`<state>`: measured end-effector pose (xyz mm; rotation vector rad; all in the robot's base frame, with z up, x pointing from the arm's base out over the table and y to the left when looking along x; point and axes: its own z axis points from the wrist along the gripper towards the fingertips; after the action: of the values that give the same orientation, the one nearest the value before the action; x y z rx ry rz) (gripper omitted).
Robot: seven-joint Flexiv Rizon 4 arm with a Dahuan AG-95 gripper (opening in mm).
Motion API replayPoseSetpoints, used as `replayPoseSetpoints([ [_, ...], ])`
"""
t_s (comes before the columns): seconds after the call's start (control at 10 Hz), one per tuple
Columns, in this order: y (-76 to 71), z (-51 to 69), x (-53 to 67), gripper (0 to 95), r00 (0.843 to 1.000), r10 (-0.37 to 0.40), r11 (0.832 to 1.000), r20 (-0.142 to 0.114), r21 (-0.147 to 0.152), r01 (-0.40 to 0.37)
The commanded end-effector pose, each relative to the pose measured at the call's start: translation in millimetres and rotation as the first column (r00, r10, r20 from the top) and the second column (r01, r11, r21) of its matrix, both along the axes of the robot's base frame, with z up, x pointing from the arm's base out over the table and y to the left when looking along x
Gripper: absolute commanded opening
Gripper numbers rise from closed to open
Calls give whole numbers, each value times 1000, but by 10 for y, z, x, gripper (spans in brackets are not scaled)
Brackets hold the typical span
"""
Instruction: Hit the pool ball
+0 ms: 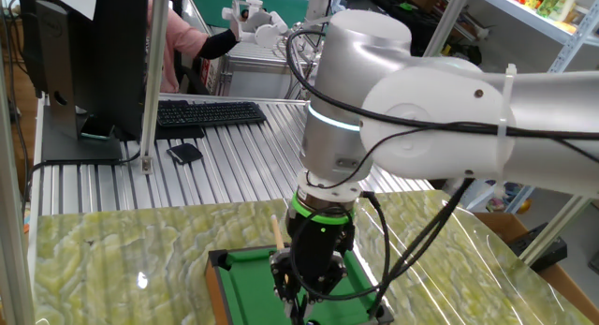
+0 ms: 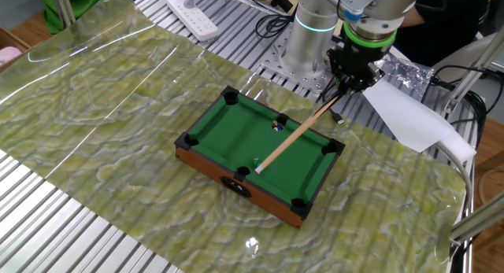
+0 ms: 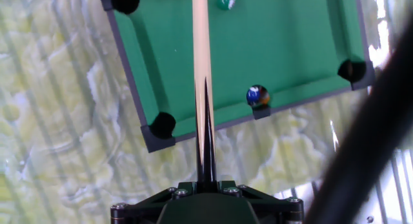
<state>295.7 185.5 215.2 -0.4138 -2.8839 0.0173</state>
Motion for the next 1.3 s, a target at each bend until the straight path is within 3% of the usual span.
replayPoseSetpoints([
  [0.1,6,-12,8,0,1000,-10,1000,4,-4,10],
  [0.8,24,-5,-4,0,996,-91,996,3,-22,91],
  [1.0,29,1,-7,0,993,-117,993,-23,6,118],
  [1.1,52,18,-22,0,981,-190,980,-42,44,192],
  [1.3,88,50,-45,0,971,-227,973,-71,31,229],
])
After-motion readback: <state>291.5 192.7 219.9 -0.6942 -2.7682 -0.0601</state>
